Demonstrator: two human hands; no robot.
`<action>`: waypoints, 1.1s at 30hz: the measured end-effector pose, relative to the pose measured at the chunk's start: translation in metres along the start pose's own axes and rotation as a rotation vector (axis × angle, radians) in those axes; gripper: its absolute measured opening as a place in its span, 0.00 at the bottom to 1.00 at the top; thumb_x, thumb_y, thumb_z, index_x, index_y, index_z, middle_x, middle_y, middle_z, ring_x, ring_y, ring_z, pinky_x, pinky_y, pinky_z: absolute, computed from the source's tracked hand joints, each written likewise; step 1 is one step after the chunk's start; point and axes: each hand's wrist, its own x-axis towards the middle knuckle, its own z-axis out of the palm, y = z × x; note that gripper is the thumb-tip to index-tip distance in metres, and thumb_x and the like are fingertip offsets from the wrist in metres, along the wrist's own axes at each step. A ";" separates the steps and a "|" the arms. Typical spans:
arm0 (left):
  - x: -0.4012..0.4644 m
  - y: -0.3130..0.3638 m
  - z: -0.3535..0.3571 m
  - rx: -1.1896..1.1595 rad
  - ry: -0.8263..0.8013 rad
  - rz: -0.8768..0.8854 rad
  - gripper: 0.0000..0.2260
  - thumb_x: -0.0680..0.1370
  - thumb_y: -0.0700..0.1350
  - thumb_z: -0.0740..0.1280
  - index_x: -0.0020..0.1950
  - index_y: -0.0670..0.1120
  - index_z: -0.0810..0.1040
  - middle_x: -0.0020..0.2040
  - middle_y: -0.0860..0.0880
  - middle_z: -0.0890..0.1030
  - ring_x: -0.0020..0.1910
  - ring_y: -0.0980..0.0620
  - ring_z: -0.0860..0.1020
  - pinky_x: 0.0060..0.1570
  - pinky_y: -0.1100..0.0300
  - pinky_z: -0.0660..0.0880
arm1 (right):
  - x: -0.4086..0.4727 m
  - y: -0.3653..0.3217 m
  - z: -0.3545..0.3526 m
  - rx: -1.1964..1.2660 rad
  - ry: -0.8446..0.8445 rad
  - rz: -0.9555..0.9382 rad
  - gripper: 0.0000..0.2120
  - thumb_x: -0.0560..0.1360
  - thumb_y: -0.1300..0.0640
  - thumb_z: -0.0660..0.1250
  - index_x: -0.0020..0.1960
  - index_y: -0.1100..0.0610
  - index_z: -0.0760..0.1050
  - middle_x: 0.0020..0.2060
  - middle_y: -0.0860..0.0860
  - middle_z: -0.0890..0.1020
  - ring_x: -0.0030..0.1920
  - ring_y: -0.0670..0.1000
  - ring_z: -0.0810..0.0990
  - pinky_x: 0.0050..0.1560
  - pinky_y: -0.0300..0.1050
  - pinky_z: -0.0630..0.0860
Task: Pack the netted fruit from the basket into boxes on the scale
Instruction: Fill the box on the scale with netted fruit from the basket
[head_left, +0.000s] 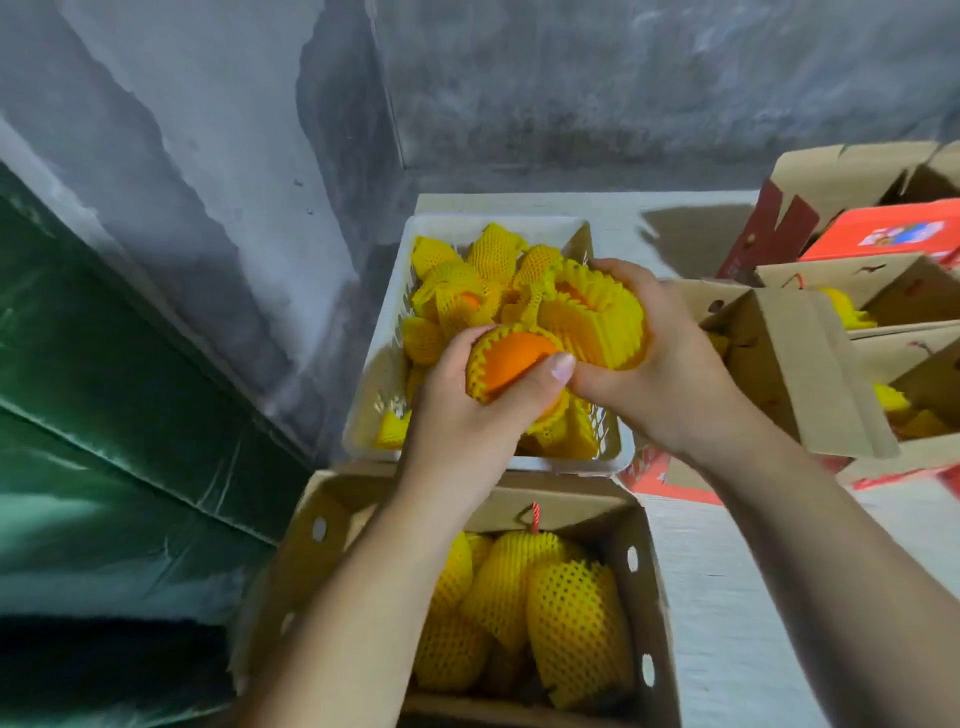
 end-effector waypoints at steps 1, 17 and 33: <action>-0.015 0.003 -0.007 -0.057 0.006 -0.010 0.26 0.66 0.74 0.74 0.61 0.71 0.76 0.56 0.72 0.79 0.53 0.72 0.78 0.39 0.76 0.76 | -0.016 -0.014 0.002 0.014 -0.010 0.006 0.41 0.68 0.53 0.82 0.76 0.43 0.67 0.63 0.53 0.73 0.65 0.47 0.74 0.66 0.48 0.76; -0.131 0.002 -0.114 -0.694 0.009 -0.363 0.24 0.76 0.60 0.71 0.72 0.59 0.77 0.72 0.49 0.78 0.67 0.43 0.80 0.60 0.36 0.81 | -0.162 -0.102 0.096 0.704 0.122 0.340 0.28 0.67 0.38 0.80 0.64 0.42 0.79 0.56 0.52 0.86 0.51 0.58 0.87 0.43 0.49 0.82; -0.192 -0.022 -0.165 -0.227 -0.326 -0.326 0.24 0.73 0.60 0.74 0.66 0.75 0.73 0.64 0.60 0.76 0.59 0.52 0.80 0.50 0.52 0.83 | -0.224 -0.135 0.134 0.738 0.057 0.316 0.37 0.67 0.55 0.82 0.71 0.45 0.69 0.58 0.52 0.84 0.52 0.52 0.85 0.44 0.43 0.81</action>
